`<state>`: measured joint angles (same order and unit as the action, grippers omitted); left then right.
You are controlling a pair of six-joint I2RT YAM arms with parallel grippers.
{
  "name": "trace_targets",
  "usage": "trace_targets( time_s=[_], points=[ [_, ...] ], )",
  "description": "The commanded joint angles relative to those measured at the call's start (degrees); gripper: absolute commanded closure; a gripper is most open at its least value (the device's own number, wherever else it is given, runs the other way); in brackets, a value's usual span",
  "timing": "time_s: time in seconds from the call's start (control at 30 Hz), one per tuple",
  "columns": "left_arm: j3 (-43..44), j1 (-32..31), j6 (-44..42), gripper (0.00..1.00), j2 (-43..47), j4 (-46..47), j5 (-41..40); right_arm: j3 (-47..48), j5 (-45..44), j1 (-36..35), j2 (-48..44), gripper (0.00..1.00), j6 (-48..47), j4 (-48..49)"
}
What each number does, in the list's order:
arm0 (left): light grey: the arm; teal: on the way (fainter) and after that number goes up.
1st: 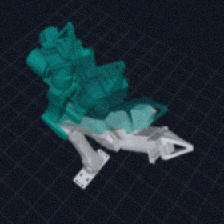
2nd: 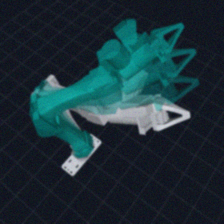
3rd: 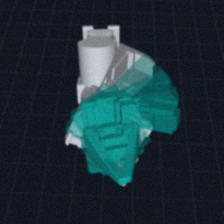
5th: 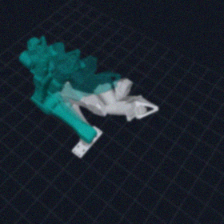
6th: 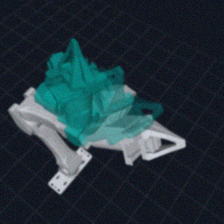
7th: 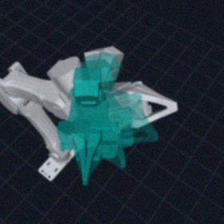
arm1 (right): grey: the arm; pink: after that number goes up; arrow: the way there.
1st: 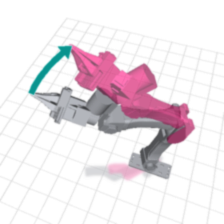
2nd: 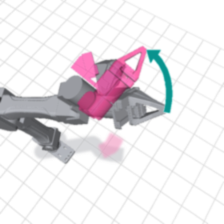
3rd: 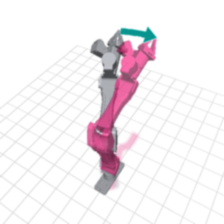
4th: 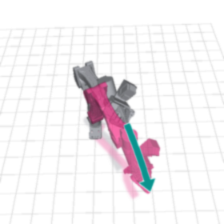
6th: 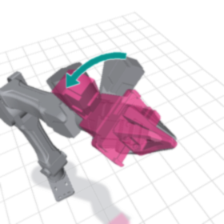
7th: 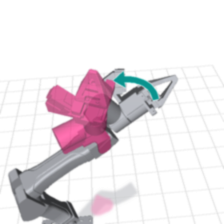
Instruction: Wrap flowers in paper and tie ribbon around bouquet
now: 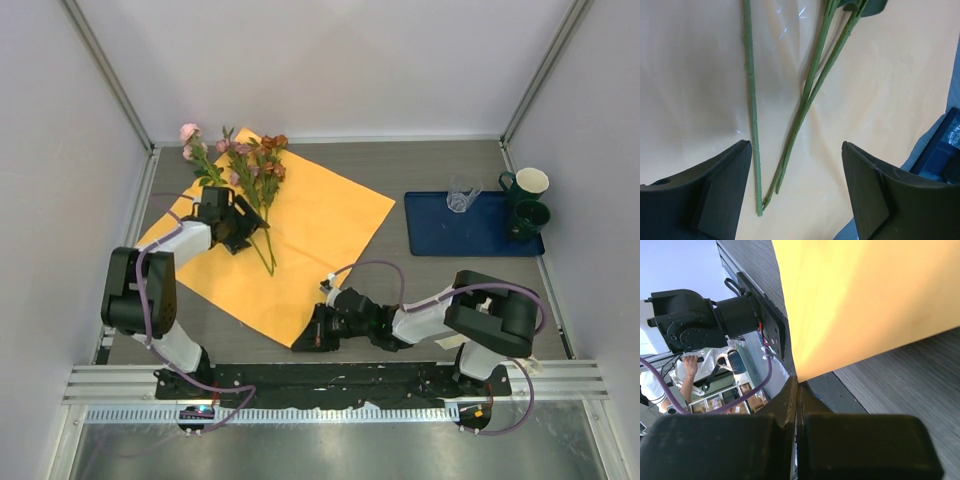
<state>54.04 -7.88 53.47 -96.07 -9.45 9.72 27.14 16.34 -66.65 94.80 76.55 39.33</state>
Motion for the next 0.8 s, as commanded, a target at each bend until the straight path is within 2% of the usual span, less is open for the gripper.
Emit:
trace_targets(
  time_s=[0.0,0.1,0.27,0.5,0.77],
  points=[
    [-2.26,-0.03,-2.76,0.22,11.24,-5.12,-4.87,2.39,-2.89,-0.23,-4.54,1.0,-3.33,-3.99],
    [-7.61,0.23,-3.38,0.22,19.15,-9.52,-9.18,6.6,-3.94,-0.15,-6.29,1.0,-7.2,-10.57],
    [-14.04,1.2,-3.64,0.31,28.9,-11.64,-7.79,17.48,-4.3,3.27,-6.56,1.0,-14.58,-25.07],
    [-15.54,1.29,-4.34,0.34,35.24,-16.2,-6.73,29.8,2.38,9.52,0.19,1.0,-23.45,-34.39],
    [-15.63,1.29,-4.34,0.35,42.63,-21.39,-7.95,42.9,7.65,16.98,9.86,1.0,-30.31,-38.71]
  ],
)
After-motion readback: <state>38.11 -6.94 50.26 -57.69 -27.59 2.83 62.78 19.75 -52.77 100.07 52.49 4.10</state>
